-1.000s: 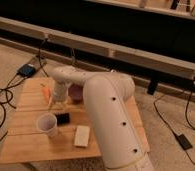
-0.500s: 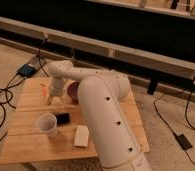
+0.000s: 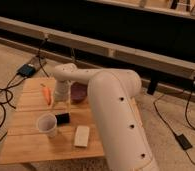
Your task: Push the eraser across the table
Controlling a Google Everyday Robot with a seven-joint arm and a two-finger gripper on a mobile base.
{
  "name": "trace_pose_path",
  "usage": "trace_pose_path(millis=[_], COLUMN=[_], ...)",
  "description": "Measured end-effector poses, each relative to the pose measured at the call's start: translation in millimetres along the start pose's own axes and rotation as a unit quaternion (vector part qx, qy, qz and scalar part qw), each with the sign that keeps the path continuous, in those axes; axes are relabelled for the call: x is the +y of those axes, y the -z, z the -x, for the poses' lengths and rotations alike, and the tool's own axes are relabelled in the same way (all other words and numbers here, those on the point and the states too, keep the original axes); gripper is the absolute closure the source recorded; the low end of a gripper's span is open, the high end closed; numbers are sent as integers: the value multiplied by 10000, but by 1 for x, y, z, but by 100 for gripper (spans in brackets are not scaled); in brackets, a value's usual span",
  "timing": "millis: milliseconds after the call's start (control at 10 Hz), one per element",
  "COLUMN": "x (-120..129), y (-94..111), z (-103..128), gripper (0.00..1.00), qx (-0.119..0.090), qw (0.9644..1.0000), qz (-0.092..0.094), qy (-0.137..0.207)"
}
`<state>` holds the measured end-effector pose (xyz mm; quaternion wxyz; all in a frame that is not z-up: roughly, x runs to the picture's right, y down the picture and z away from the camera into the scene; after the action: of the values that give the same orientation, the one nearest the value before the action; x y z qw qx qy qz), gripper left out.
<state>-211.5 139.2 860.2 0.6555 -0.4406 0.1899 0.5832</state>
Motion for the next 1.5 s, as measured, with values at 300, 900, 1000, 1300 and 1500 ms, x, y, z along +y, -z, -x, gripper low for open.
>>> trace_pose_path(millis=[300, 900, 1000, 1300, 1500], x=[-8, -3, 5, 21, 34], y=[-5, -15, -19, -29, -36], z=[-18, -24, -25, -24, -20], gripper=[35, 35, 35, 35, 35], qx=[50, 109, 146, 224, 264], qw=[10000, 9999, 9998, 9996, 9993], qz=[-22, 45, 88, 176, 251], qy=[-47, 21, 44, 84, 108])
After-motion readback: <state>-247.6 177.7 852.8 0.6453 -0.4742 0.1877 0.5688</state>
